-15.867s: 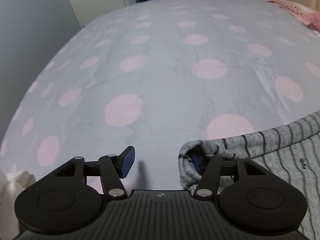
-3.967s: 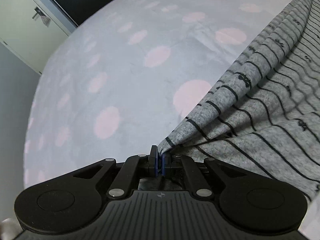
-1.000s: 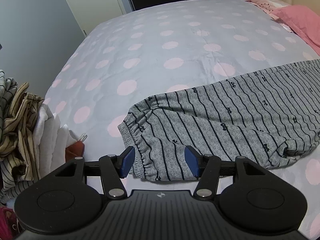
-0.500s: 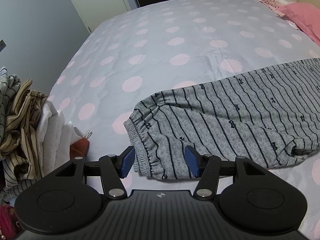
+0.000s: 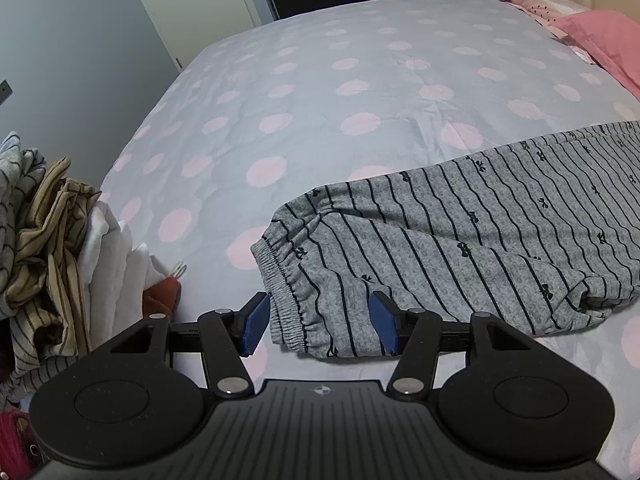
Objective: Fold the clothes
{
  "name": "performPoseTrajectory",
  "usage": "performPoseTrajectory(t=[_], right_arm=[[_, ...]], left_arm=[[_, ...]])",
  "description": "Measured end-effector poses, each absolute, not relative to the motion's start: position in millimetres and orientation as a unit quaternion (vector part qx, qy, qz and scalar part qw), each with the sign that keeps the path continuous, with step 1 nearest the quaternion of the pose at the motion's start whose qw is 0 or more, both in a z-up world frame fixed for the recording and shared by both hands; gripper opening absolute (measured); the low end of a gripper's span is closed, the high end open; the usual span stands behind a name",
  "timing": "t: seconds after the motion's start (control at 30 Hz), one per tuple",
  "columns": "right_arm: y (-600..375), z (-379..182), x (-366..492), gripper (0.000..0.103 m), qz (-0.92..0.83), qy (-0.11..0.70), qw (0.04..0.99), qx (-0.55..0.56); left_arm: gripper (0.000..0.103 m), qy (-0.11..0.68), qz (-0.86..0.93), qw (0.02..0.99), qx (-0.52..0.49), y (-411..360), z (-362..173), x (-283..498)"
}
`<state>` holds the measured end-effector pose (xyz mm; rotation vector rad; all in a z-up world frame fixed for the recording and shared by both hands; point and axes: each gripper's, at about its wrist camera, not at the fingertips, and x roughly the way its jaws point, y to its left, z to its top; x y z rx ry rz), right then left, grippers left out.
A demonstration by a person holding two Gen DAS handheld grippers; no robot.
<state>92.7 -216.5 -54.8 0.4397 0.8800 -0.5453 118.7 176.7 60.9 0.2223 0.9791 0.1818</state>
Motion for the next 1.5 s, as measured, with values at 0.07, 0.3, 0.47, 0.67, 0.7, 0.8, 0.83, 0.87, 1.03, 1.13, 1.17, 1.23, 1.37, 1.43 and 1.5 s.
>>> performPoseTrajectory(t=[0.07, 0.3, 0.47, 0.67, 0.7, 0.8, 0.83, 0.87, 1.03, 1.13, 1.17, 1.23, 1.37, 1.43, 1.5], right_arm=[[-218.9, -50.7, 91.5, 0.015, -0.281, 0.411, 0.845, 0.195], [-225.8, -27.8, 92.2, 0.020, -0.242, 0.361, 0.879, 0.196], [-201.3, -15.8, 121.5, 0.036, -0.162, 0.335, 0.911, 0.177], [-173.0, -15.7, 178.2, 0.040, -0.116, 0.317, 0.929, 0.152], [-168.0, -16.9, 189.2, 0.041, -0.113, 0.319, 0.930, 0.144], [-166.4, -25.2, 208.7, 0.047, -0.120, 0.324, 0.929, 0.131], [-166.0, -28.1, 215.0, 0.047, -0.123, 0.326, 0.929, 0.127], [-165.6, -30.9, 221.3, 0.047, -0.126, 0.327, 0.928, 0.123], [-163.8, -45.1, 253.0, 0.019, -0.140, 0.335, 0.926, 0.102], [-162.6, -53.5, 271.9, 0.004, -0.149, 0.339, 0.925, 0.090], [-162.4, -50.5, 270.7, 0.004, -0.150, 0.331, 0.927, 0.089], [-160.4, -39.7, 266.1, 0.004, -0.150, 0.308, 0.936, 0.083], [-156.3, -19.2, 264.6, 0.004, -0.154, 0.263, 0.949, 0.078], [-154.8, -15.0, 271.2, 0.003, -0.160, 0.255, 0.951, 0.076], [-156.3, -11.2, 279.6, 0.003, -0.178, 0.243, 0.951, 0.068]], left_arm=[[0.053, 0.468, 0.091, 0.873, 0.105, 179.6, 60.5, 118.3], [0.053, 0.469, 0.077, 0.867, 0.148, 186.5, 40.9, 132.6], [0.053, 0.491, 0.105, 0.853, 0.142, 207.4, 27.2, 138.4], [0.053, 0.508, 0.127, 0.845, 0.109, 232.3, 19.4, 137.7], [0.053, 0.512, 0.128, 0.842, 0.110, 234.6, 17.0, 138.3], [0.053, 0.525, 0.131, 0.833, 0.114, 239.9, 9.2, 142.2], [0.053, 0.529, 0.131, 0.831, 0.115, 241.0, 6.6, 144.2], [0.053, 0.534, 0.131, 0.827, 0.116, 241.9, 3.6, 146.8], [0.053, 0.552, 0.120, 0.816, 0.124, 238.2, -7.3, 154.3], [0.053, 0.554, 0.103, 0.816, 0.132, 231.1, -8.7, 154.8], [0.053, 0.553, 0.099, 0.817, 0.135, 229.0, -8.3, 153.5], [0.053, 0.549, 0.093, 0.819, 0.137, 226.5, -6.9, 150.8], [0.053, 0.551, 0.111, 0.817, 0.129, 235.5, -6.8, 143.7], [0.053, 0.557, 0.129, 0.812, 0.122, 243.0, -7.4, 142.0], [0.053, 0.559, 0.147, 0.808, 0.112, 250.4, -6.8, 142.0]])
